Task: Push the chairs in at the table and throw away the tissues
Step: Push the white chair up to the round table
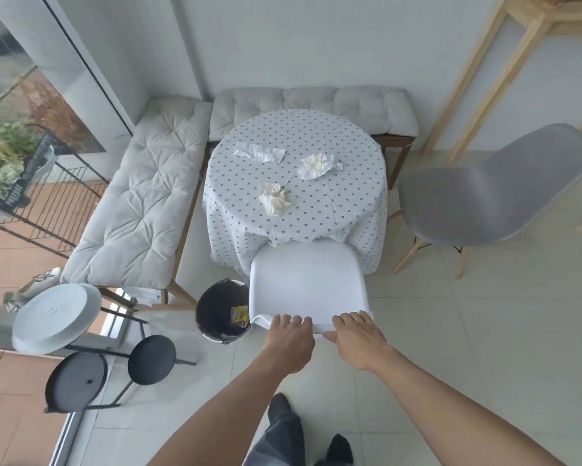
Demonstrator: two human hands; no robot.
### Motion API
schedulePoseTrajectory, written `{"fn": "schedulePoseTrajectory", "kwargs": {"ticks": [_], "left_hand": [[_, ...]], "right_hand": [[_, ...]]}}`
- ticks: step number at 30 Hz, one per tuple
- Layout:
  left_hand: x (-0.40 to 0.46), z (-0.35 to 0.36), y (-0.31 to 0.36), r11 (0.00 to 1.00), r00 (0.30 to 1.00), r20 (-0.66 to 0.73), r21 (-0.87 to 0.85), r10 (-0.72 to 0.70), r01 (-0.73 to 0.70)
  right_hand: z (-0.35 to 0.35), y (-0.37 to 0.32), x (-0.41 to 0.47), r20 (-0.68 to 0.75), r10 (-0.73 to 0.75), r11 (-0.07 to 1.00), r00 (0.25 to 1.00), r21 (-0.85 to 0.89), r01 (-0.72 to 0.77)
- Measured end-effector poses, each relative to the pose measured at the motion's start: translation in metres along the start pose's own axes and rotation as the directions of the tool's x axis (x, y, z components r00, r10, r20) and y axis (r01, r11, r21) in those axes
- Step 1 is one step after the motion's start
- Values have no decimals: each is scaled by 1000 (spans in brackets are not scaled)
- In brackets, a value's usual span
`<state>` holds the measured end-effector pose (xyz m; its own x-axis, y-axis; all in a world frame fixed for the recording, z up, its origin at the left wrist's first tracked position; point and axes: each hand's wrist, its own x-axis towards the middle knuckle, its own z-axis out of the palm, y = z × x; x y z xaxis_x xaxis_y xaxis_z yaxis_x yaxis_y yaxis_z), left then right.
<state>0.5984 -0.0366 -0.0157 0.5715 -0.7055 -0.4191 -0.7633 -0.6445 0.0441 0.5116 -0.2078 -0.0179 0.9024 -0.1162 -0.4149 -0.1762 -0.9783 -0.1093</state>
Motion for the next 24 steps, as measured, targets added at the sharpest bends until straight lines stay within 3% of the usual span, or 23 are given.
{"fn": "schedulePoseTrajectory", "kwargs": {"ticks": [7, 14, 18, 24], "left_hand": [[41, -25, -31, 997, 997, 38, -8, 73, -73], [74, -62, -43, 981, 991, 85, -170, 107, -91], [103, -90, -34, 983, 990, 16, -119, 142, -139], [157, -133, 9, 980, 979, 45, -34, 200, -199]], "right_hand": [[-19, 3, 42, 27, 52, 998, 998, 19, -52], [-37, 21, 48, 93, 143, 983, 985, 99, -152], [-57, 54, 44, 80, 248, 948, 965, 185, -259], [-87, 130, 33, 8, 342, 920, 940, 201, -336]]}}
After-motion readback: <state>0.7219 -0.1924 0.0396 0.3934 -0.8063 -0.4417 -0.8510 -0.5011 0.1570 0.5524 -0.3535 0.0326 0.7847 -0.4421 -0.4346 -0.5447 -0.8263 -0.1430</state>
